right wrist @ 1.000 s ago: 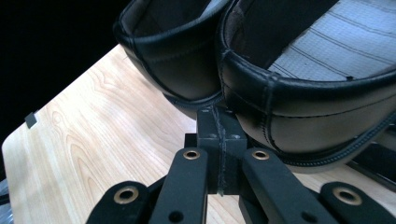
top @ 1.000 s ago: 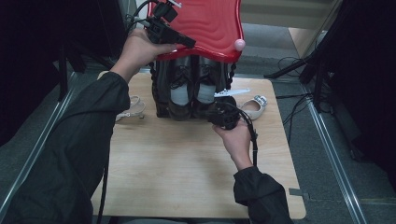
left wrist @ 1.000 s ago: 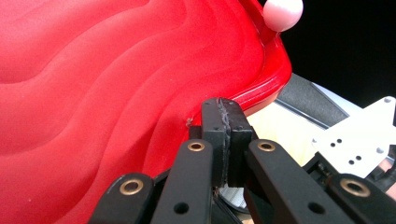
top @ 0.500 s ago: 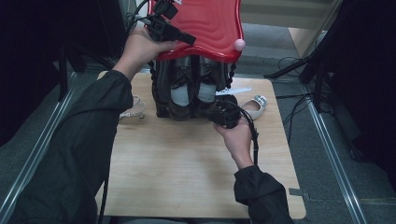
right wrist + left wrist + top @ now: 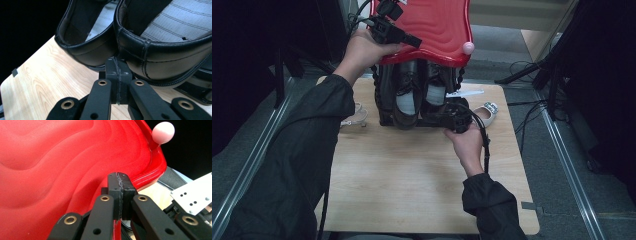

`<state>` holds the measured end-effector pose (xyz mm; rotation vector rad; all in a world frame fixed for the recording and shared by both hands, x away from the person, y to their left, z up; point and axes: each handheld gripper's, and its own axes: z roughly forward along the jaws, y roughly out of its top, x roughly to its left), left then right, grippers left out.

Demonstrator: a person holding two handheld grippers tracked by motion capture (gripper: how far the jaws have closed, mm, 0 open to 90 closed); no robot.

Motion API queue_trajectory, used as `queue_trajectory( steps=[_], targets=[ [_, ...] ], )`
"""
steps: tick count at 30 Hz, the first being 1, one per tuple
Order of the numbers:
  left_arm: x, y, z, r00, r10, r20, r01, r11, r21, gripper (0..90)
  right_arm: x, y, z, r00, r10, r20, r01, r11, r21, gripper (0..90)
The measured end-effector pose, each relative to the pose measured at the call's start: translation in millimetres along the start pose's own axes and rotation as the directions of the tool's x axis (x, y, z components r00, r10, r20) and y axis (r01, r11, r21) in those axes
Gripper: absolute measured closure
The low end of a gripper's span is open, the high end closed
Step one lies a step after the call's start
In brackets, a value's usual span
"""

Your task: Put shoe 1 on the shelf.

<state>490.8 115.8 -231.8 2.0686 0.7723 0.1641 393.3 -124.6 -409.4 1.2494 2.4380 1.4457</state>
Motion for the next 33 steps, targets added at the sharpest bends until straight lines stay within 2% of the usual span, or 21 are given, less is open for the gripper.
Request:
queue_trajectory(
  steps=[7,13,15,22,27,30,33],
  targets=[
    [-0.3,-0.3,-0.3,1.0,-0.002,0.003,0.002,1.0,-0.001,90.0,-1.9,4.2,0.2,0.9999,0.005,0.014,-0.005,1.0,-0.003,90.0],
    [-0.2,-0.3,-0.5,0.9999,-0.006,0.01,0.006,1.0,-0.002,90.0,-8.5,8.2,-0.6,0.9992,0.031,0.027,-0.03,0.999,-0.024,90.0],
    [-0.1,-0.4,-0.6,0.9996,-0.006,0.029,0.006,1.0,0.0,90.0,-9.1,10.2,-0.3,0.9988,0.029,0.04,-0.028,0.999,-0.027,90.0],
    [0.0,-0.5,-0.7,0.9996,-0.004,0.026,0.004,1.0,-0.001,89.2,-15.7,16.4,0.6,0.995,0.051,0.086,-0.046,0.997,-0.064,90.0],
    [0.4,-0.5,-0.7,0.9997,-0.004,0.026,0.004,1.0,-0.003,89.8,-21.4,18.0,-1.4,0.9873,0.073,0.141,-0.059,0.993,-0.097,90.0],
    [0.6,0.0,-0.2,0.9999,-0.014,0.002,0.014,0.9999,0.002,90.0,-26.9,17.0,0.6,0.9819,0.074,0.175,-0.061,0.995,-0.078,90.0],
    [0.4,0.7,0.7,0.9998,-0.017,-0.006,0.017,0.9998,0.008,90.0,-27.0,13.9,2.1,0.9814,0.068,0.179,-0.056,0.996,-0.07,90.0]
  ],
)
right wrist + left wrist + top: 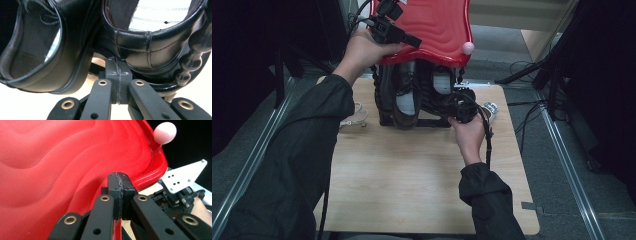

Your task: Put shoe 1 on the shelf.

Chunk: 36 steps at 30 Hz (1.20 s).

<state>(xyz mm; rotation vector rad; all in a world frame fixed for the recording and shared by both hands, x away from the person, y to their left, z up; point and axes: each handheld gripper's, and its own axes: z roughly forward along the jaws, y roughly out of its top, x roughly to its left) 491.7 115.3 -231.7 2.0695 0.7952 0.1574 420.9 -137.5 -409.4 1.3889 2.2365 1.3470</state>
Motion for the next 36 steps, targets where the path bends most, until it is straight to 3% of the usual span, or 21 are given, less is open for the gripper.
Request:
queue_trajectory(
  steps=[5,12,18,24,28,30,36],
  targets=[
    [0.0,0.1,0.5,1.0,-0.002,-0.005,0.002,1.0,0.002,90.0,9.2,-3.1,-7.3,0.9991,-0.036,-0.023,0.035,0.999,-0.005,90.0],
    [-0.1,0.1,0.9,1.0,-0.005,-0.007,0.005,1.0,0.001,90.0,31.3,-20.6,-18.7,0.9925,-0.06,-0.106,0.06,0.998,-0.009,90.0],
    [-0.4,0.2,1.3,0.9999,-0.008,-0.009,0.008,1.0,0.002,90.0,55.4,-33.5,-15.7,0.9801,-0.092,-0.176,0.096,0.995,0.017,90.0],
    [-0.4,-0.1,1.1,0.9999,-0.006,-0.01,0.006,1.0,0.001,90.0,71.6,-37.7,-0.6,0.9664,-0.128,-0.223,0.14,0.989,0.039,90.0],
    [-0.7,-0.5,0.7,0.9999,-0.004,-0.013,0.004,1.0,0.001,90.0,74.9,-36.0,9.2,0.9679,-0.124,-0.218,0.135,0.99,0.036,90.0],
    [-0.5,-0.5,0.7,0.9999,-0.005,-0.011,0.005,1.0,0.0,90.0,74.9,-33.2,10.6,0.964,-0.11,-0.242,0.122,0.992,0.032,90.0],
    [-0.5,-0.4,0.9,0.9999,-0.008,-0.012,0.008,1.0,-0.002,90.0,78.6,-24.9,9.3,0.9637,-0.132,-0.232,0.142,0.989,0.027,90.0]
  ],
)
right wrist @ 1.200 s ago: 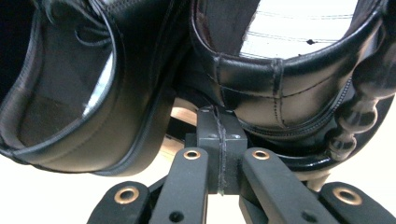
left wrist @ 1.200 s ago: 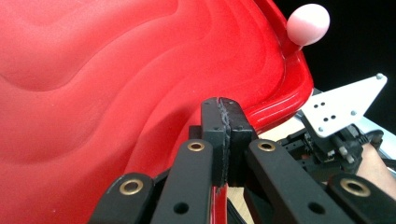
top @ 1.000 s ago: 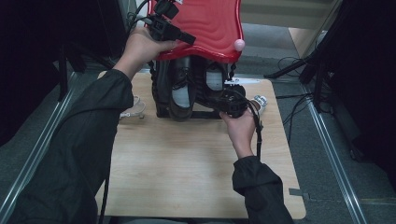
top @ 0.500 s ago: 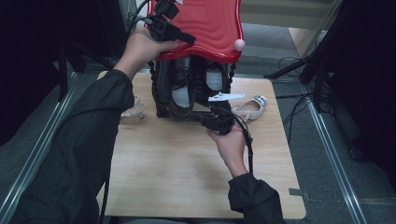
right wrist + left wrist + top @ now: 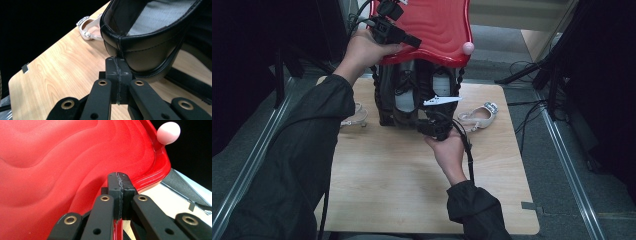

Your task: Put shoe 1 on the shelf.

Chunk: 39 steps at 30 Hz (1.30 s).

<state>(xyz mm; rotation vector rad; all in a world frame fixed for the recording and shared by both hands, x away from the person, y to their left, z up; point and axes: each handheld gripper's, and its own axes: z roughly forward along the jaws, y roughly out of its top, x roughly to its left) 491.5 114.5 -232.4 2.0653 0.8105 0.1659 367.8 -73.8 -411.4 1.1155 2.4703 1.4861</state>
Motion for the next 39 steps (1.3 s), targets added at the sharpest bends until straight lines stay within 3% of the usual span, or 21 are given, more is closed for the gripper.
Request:
queue_trajectory(
  steps=[5,15,21,27,39],
  targets=[
    [0.2,0.2,0.1,1.0,-0.002,0.001,0.002,1.0,0.002,90.0,-4.1,10.2,-2.6,0.9989,0.003,0.046,-0.003,1.0,-0.009,90.0],
    [0.1,0.4,0.3,1.0,-0.003,0.0,0.003,1.0,0.004,90.0,-19.9,25.5,3.9,0.9959,0.075,0.051,-0.073,0.996,-0.049,90.0],
    [-0.2,0.1,0.4,1.0,-0.001,-0.003,0.001,1.0,0.001,90.0,-18.3,36.9,14.4,0.9949,0.071,0.072,-0.067,0.996,-0.058,90.0],
    [-0.1,-0.2,0.4,1.0,-0.001,-0.003,0.001,1.0,-0.002,90.0,-15.9,41.2,30.0,0.9932,0.105,0.05,-0.1,0.991,-0.086,90.0],
    [-0.2,-0.4,0.3,1.0,-0.005,-0.007,0.005,1.0,-0.003,90.0,-8.1,52.1,51.6,0.992,0.099,0.079,-0.093,0.993,-0.07,90.0]
  ],
)
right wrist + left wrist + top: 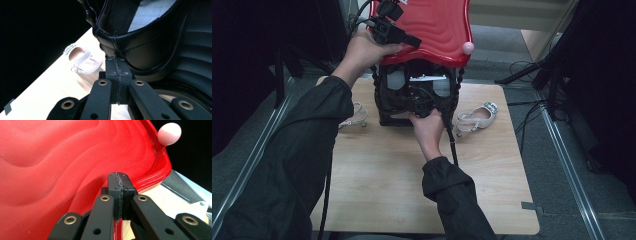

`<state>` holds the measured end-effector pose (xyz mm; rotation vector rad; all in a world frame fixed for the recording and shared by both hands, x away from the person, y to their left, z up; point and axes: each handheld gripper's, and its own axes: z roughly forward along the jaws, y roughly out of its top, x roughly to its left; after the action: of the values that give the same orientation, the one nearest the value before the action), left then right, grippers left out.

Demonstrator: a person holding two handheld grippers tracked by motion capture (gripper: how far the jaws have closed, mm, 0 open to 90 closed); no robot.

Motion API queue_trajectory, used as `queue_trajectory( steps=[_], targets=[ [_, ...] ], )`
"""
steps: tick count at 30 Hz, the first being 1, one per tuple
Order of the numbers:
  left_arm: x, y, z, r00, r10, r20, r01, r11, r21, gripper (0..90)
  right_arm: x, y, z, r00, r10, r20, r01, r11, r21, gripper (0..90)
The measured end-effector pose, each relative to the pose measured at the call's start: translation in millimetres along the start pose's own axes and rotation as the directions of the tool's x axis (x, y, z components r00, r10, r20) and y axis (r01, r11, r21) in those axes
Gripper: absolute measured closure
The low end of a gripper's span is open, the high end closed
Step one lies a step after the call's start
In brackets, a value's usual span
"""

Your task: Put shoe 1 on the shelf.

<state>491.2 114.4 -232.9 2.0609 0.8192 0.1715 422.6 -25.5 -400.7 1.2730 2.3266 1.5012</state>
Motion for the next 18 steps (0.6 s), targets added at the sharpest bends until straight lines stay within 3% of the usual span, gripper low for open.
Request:
queue_trajectory(
  steps=[9,12,16,18],
  targets=[
    [-2.0,-1.1,-0.4,0.9998,-0.002,-0.018,0.002,1.0,-0.005,90.0,-0.9,-2.7,9.6,0.9999,0.004,-0.011,-0.004,0.999,0.033,90.0],
    [-2.7,-0.9,-0.5,0.9997,-0.015,-0.02,0.014,0.9999,-0.006,89.0,3.3,-5.2,6.8,0.9996,-0.027,-0.009,0.027,0.998,0.061,86.0],
    [-2.5,-1.8,-4.6,0.9993,-0.037,-0.001,0.037,0.9993,-0.007,82.5,8.9,-14.5,-1.1,0.9979,-0.054,-0.035,0.056,0.996,0.063,83.1],
    [-3.7,-3.3,-5.8,0.9987,-0.05,0.008,0.049,0.9986,0.017,74.1,10.4,-18.2,-6.1,0.997,-0.059,-0.05,0.062,0.996,0.059,80.7]
  ],
)
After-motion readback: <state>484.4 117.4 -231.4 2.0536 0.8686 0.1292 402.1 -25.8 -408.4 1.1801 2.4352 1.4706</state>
